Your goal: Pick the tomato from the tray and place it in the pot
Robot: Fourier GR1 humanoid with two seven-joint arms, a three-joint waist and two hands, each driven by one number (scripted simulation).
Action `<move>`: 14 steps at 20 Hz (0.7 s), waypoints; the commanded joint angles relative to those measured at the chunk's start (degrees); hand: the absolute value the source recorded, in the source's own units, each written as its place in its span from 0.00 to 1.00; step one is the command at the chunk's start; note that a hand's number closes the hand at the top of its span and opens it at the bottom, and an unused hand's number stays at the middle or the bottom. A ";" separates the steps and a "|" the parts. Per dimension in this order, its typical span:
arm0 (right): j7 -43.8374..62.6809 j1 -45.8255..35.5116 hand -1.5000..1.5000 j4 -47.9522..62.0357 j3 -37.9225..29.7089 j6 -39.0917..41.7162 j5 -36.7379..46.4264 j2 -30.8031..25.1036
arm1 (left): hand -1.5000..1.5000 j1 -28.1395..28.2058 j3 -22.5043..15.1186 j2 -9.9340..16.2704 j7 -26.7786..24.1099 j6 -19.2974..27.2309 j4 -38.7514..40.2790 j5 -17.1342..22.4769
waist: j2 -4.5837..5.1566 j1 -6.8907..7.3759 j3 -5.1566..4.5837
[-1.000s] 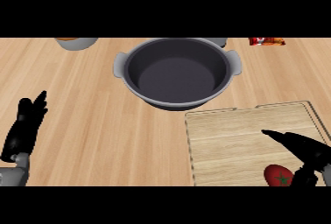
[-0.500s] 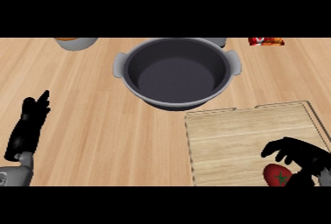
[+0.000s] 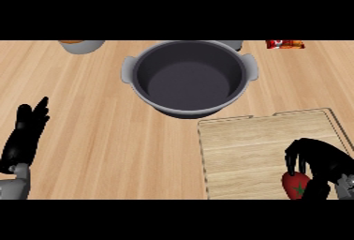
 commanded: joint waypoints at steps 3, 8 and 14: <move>-14.80 -16.53 1.00 0.99 4.59 4.54 -0.01 0.03 | 0.50 -3.27 -3.77 -2.11 -1.22 -2.46 -1.17 0.33 | 2.54 10.09 0.47; -25.20 -25.63 1.00 -2.17 6.10 6.58 -1.42 0.23 | 0.50 -5.65 -5.76 -2.36 -1.68 -3.95 -2.05 0.07 | 4.77 17.21 0.94; -38.82 -35.69 1.00 -0.98 1.74 3.77 -2.57 -0.34 | 0.50 -7.12 -7.75 -3.34 -2.04 -4.57 -2.21 -0.54 | 5.65 17.83 1.11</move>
